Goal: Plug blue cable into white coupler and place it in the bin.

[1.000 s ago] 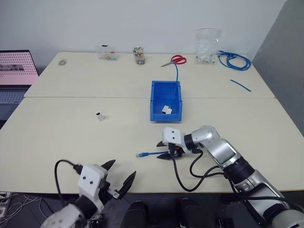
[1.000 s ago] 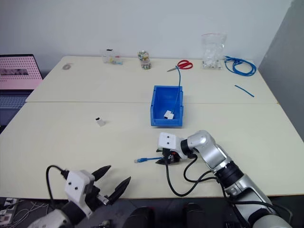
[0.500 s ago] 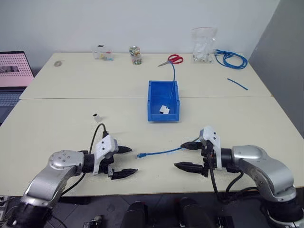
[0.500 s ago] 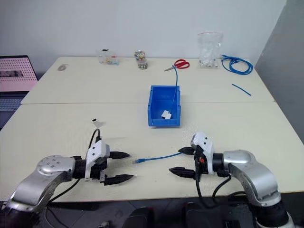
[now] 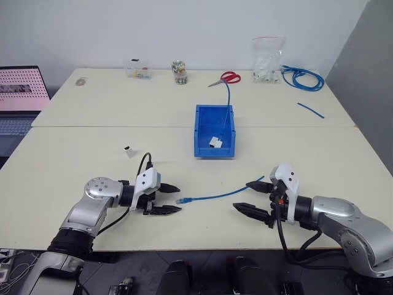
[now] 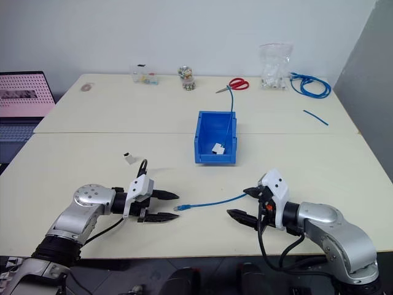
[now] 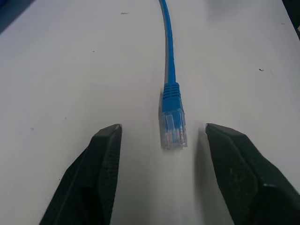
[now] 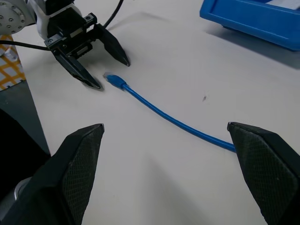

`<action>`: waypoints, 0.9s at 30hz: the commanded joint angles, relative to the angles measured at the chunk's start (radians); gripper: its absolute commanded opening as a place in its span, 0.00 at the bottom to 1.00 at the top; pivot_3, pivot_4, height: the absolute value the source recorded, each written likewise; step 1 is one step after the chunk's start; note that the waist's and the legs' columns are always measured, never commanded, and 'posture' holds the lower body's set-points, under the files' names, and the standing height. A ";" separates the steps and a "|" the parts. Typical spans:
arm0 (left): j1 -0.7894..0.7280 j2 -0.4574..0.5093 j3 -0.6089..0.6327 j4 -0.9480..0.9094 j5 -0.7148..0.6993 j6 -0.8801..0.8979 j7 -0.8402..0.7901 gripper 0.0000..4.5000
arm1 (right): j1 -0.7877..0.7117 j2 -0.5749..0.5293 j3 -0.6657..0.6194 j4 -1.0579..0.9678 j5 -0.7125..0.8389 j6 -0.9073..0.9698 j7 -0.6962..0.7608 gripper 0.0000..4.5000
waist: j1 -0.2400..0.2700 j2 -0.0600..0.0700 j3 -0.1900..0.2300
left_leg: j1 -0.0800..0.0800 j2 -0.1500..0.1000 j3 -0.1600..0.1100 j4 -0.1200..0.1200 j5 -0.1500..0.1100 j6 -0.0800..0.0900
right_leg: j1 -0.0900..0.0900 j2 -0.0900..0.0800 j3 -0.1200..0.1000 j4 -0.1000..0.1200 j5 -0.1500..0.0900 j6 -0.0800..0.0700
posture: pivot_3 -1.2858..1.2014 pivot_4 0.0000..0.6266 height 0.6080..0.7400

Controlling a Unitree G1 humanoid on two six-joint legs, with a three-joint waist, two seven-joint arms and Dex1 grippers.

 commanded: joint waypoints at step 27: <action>-0.076 -0.244 0.340 -0.464 -0.813 1.215 0.504 0.06 | 0.005 0.024 -0.236 0.108 0.835 0.299 -0.219 1.00 | 0.002 -0.006 0.003 | -0.003 0.000 -0.005 0.002 0.000 0.000 | 0.000 -0.001 -0.001 -0.001 0.000 0.001 | 0.52 0.24 1.00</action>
